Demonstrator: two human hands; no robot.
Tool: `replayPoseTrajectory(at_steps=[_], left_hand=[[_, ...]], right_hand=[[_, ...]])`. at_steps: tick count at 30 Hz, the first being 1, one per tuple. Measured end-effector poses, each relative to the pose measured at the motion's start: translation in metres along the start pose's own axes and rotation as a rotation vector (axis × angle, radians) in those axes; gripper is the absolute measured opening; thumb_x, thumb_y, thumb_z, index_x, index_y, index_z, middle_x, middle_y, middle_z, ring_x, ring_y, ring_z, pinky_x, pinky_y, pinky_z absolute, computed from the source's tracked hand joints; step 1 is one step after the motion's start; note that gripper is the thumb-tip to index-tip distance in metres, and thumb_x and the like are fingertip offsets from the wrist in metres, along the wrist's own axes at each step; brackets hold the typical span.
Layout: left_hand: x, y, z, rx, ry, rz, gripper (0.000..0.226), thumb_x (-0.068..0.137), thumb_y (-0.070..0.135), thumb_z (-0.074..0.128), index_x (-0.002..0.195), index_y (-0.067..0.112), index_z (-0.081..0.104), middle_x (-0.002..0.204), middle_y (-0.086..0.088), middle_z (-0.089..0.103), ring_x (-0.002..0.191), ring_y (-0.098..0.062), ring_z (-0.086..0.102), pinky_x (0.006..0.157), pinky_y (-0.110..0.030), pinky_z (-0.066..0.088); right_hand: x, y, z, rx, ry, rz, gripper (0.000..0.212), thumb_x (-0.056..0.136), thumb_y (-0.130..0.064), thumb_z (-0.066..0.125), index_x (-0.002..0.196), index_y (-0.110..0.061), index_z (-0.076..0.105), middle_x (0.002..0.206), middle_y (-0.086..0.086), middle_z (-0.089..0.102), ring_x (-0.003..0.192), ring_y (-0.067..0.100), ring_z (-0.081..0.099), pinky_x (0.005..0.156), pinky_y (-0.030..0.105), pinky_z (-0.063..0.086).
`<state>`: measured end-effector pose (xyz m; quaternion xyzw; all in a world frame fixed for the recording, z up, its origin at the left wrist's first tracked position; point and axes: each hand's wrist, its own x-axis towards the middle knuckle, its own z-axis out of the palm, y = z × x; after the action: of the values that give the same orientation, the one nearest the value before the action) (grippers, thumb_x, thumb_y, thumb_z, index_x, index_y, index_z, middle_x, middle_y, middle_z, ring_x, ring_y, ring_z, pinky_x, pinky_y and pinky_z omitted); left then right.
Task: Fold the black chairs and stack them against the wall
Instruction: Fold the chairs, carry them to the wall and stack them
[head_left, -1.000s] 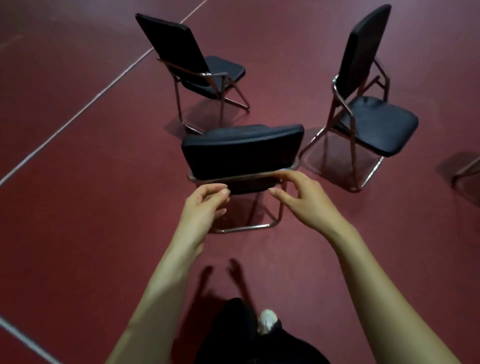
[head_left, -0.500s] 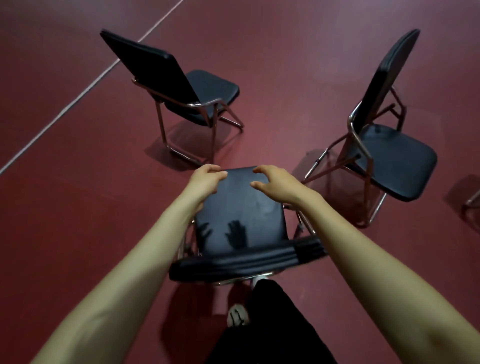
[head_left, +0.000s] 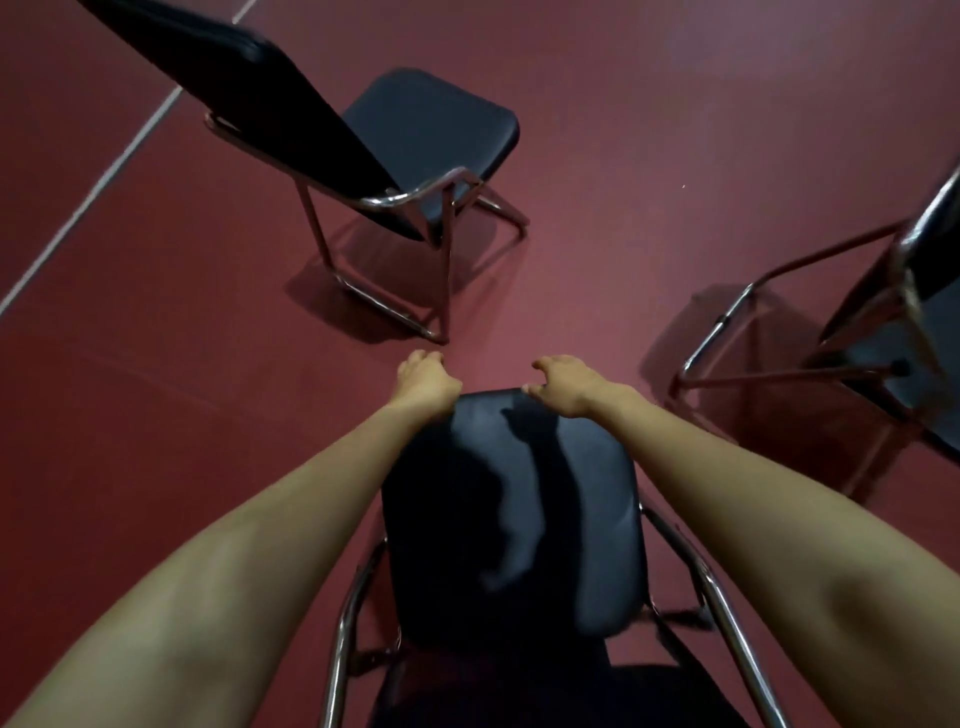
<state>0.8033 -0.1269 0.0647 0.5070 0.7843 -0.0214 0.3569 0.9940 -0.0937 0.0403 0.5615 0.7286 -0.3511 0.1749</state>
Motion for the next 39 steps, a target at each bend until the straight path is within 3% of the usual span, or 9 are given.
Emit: replayPoseTrajectory(at_steps=[4, 7, 10, 12, 15, 17, 22, 33, 39], left_hand=[[0.059, -0.016, 0.059, 0.171, -0.093, 0.057, 0.057, 0.096, 0.031, 0.053, 0.144, 0.004, 0.039, 0.154, -0.017, 0.028, 0.143, -0.031, 0.024, 0.117, -0.034, 0.018], [0.085, -0.029, 0.097, 0.227, -0.199, 0.045, 0.058, 0.100, 0.041, 0.042, 0.147, 0.008, 0.035, 0.156, -0.012, 0.028, 0.144, -0.030, 0.022, 0.118, -0.046, 0.018], [0.098, -0.043, 0.123, 0.257, -0.258, 0.004, 0.058, 0.101, 0.050, 0.029, 0.147, 0.016, 0.036, 0.155, -0.008, 0.030, 0.145, -0.026, 0.022, 0.117, -0.055, 0.006], [0.106, -0.046, 0.129, 0.303, -0.227, 0.000, 0.064, 0.100, 0.057, 0.021, 0.144, 0.016, 0.042, 0.152, -0.010, 0.038, 0.142, -0.028, 0.029, 0.117, -0.054, 0.003], [0.114, -0.043, 0.125, 0.353, -0.224, -0.068, 0.073, 0.098, 0.062, 0.016, 0.138, 0.011, 0.050, 0.147, -0.016, 0.044, 0.137, -0.034, 0.037, 0.114, -0.048, 0.018], [0.108, -0.040, 0.126, 0.377, -0.194, -0.068, 0.071, 0.099, 0.060, 0.016, 0.137, 0.011, 0.052, 0.145, -0.015, 0.046, 0.136, -0.033, 0.038, 0.113, -0.048, 0.020], [0.072, -0.042, 0.124, 0.361, -0.099, -0.048, 0.069, 0.100, 0.058, 0.016, 0.131, 0.011, 0.057, 0.138, -0.013, 0.053, 0.131, -0.030, 0.042, 0.114, -0.048, 0.020], [-0.071, -0.035, 0.096, 0.276, 0.008, -0.008, 0.066, 0.098, 0.058, 0.024, 0.131, 0.008, 0.052, 0.139, -0.009, 0.049, 0.134, -0.030, 0.034, 0.114, -0.047, 0.018], [-0.141, -0.039, 0.080, 0.199, 0.019, 0.051, 0.060, 0.095, 0.058, 0.037, 0.127, 0.008, 0.053, 0.133, -0.010, 0.052, 0.123, -0.030, 0.046, 0.104, -0.042, 0.031]], right_hand=[[0.065, 0.026, 0.042, -0.067, -0.077, 0.041, 0.057, 0.098, -0.048, 0.035, 0.141, -0.011, 0.037, 0.148, 0.012, 0.037, 0.138, 0.029, 0.028, 0.111, 0.052, 0.027], [0.094, 0.040, 0.073, -0.090, -0.127, 0.058, 0.057, 0.099, -0.049, 0.028, 0.142, -0.012, 0.036, 0.150, 0.009, 0.034, 0.141, 0.026, 0.024, 0.113, 0.057, 0.017], [0.109, 0.046, 0.094, -0.132, -0.123, 0.065, 0.065, 0.097, -0.057, 0.021, 0.143, -0.014, 0.035, 0.149, 0.012, 0.035, 0.140, 0.028, 0.026, 0.114, 0.058, 0.005], [0.115, 0.044, 0.099, -0.139, -0.073, 0.093, 0.071, 0.094, -0.064, 0.017, 0.140, -0.015, 0.040, 0.145, 0.013, 0.041, 0.136, 0.029, 0.033, 0.113, 0.055, 0.010], [0.119, 0.036, 0.104, -0.158, -0.022, 0.138, 0.075, 0.091, -0.068, 0.015, 0.136, -0.015, 0.045, 0.141, 0.013, 0.046, 0.132, 0.029, 0.037, 0.110, 0.052, 0.018], [0.112, 0.030, 0.106, -0.159, 0.008, 0.152, 0.075, 0.092, -0.068, 0.015, 0.135, -0.015, 0.046, 0.140, 0.013, 0.046, 0.132, 0.029, 0.037, 0.110, 0.051, 0.018], [0.078, 0.022, 0.104, -0.148, 0.072, 0.154, 0.071, 0.093, -0.065, 0.016, 0.133, -0.015, 0.046, 0.137, 0.010, 0.048, 0.129, 0.027, 0.038, 0.111, 0.050, 0.017], [-0.071, 0.004, 0.101, -0.119, 0.218, 0.108, 0.067, 0.093, -0.066, 0.016, 0.125, -0.015, 0.047, 0.127, 0.006, 0.049, 0.124, 0.026, 0.039, 0.110, 0.048, 0.016], [-0.149, -0.006, 0.106, -0.103, 0.226, 0.095, 0.067, 0.093, -0.066, 0.017, 0.128, -0.015, 0.043, 0.131, 0.006, 0.044, 0.128, 0.026, 0.034, 0.112, 0.049, 0.014]])
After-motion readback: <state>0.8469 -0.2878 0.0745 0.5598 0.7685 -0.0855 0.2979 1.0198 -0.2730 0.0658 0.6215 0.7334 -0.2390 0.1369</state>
